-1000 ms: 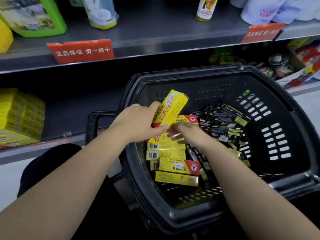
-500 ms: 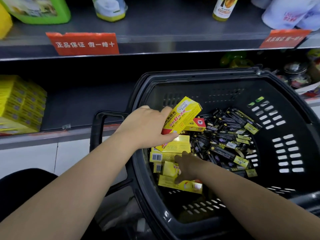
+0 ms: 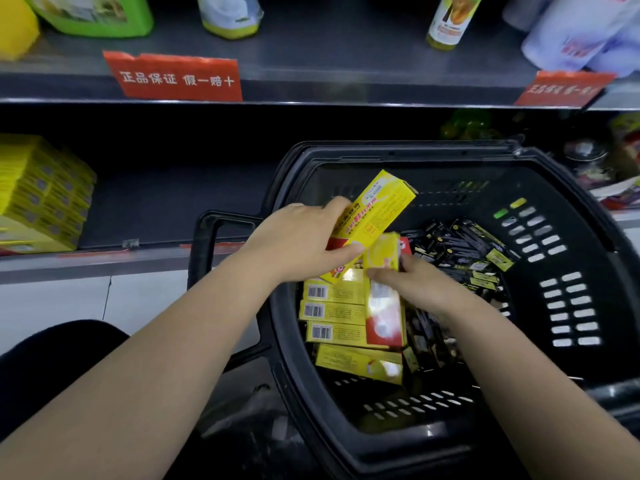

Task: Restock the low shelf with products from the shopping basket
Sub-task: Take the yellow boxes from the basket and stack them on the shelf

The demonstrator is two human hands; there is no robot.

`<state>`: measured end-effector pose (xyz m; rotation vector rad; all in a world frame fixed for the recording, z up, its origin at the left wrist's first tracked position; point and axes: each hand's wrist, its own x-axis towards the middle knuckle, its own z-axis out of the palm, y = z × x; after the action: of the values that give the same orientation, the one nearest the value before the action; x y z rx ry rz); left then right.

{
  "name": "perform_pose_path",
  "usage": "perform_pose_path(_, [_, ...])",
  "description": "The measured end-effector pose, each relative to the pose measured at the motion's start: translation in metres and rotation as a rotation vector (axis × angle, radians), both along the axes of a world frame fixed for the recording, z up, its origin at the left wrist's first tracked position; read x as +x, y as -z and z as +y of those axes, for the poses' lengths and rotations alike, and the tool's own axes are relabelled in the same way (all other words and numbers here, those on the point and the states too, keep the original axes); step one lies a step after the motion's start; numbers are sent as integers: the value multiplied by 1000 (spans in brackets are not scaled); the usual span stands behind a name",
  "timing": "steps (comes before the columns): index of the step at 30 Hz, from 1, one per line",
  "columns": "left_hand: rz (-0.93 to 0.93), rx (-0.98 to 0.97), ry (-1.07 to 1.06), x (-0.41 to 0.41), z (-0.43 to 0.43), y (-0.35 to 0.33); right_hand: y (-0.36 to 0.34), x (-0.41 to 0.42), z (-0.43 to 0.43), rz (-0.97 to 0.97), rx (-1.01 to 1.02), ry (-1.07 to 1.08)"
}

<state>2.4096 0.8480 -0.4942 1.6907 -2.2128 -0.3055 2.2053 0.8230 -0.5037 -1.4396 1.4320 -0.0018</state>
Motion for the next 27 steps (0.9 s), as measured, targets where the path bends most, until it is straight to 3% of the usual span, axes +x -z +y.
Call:
perform_pose_path(2, [80,50,-28,1,-2,-2,-15,-1,6,-251,-13,218])
perform_pose_path(4, [248,227,-58,-1,-3,-9,-27,4,13,-395,-51,327])
perform_pose_path(7, [802,497,-135,-5,-2,-20,-41,21,18,-534,-115,323])
perform_pose_path(11, [1156,583,-312,13,10,-32,-53,48,18,-638,-79,216])
perform_pose_path(19, [1375,677,-431,83,60,-47,-55,121,19,-653,10,1])
perform_pose_path(27, [1469,575,-514,153,103,-40,-63,213,14,-567,21,-166])
